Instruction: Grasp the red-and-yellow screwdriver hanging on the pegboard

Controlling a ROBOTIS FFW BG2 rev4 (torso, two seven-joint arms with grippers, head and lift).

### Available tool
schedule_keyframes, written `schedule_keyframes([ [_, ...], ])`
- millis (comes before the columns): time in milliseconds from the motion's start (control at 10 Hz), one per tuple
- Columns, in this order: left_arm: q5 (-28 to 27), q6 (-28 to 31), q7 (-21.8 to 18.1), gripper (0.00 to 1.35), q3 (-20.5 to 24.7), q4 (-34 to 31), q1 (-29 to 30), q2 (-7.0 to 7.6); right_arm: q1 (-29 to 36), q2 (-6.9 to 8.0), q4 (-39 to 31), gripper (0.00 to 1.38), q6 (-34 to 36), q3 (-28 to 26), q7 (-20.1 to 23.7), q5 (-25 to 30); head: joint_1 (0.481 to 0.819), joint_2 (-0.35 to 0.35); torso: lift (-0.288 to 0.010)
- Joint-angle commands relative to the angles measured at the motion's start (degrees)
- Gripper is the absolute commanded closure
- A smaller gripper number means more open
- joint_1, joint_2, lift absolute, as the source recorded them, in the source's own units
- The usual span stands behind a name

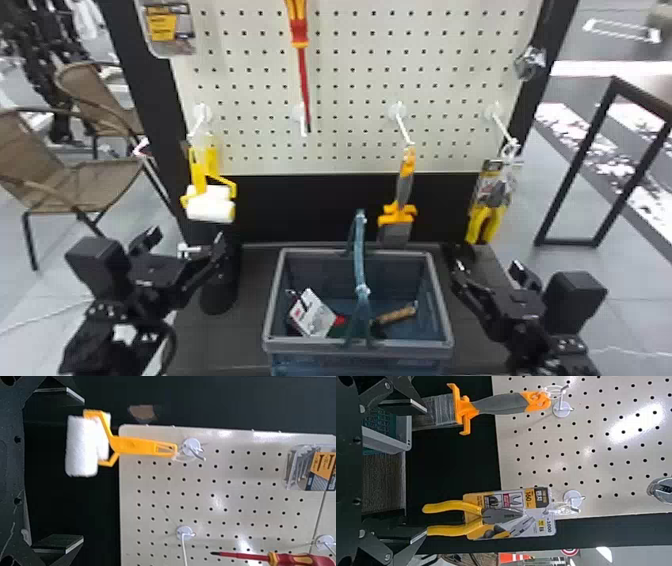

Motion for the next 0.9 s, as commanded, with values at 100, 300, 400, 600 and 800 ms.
schedule_keyframes([
  [100, 2.8, 13.3, -3.0, 0.09, -1.2, -7.1, -3.6, 2.05, -0.1, 0.0, 0.1, 0.22, 0.0, 0.0, -0.1, -0.1, 0.549, 0.0, -0.1],
  [300, 3.3, 18.6, -3.3, 0.09, -1.7, -12.2, -5.4, 2.66, -0.1, 0.0, 0.2, 0.22, 0.0, 0.1, 0.0, -0.2, 0.549, 0.0, -0.1],
  [400, 3.6, 19.4, -3.0, 0.09, -1.7, -13.6, -6.0, 2.57, -0.1, 0.0, 0.2, 0.22, 0.0, 0.0, 0.0, -0.2, 0.549, 0.0, -0.1],
  [600, 4.7, 23.2, -3.0, 0.09, -2.2, -15.1, -8.5, 3.01, -0.3, 0.0, 0.3, 0.22, 0.0, 0.0, 0.0, -0.2, 0.549, 0.0, -0.1],
  [800, 6.2, 27.4, -3.0, 0.09, -3.1, -15.6, -12.2, 3.98, -0.3, 0.0, 0.3, 0.22, 0.0, 0.0, 0.0, -0.2, 0.549, 0.0, -0.1],
])
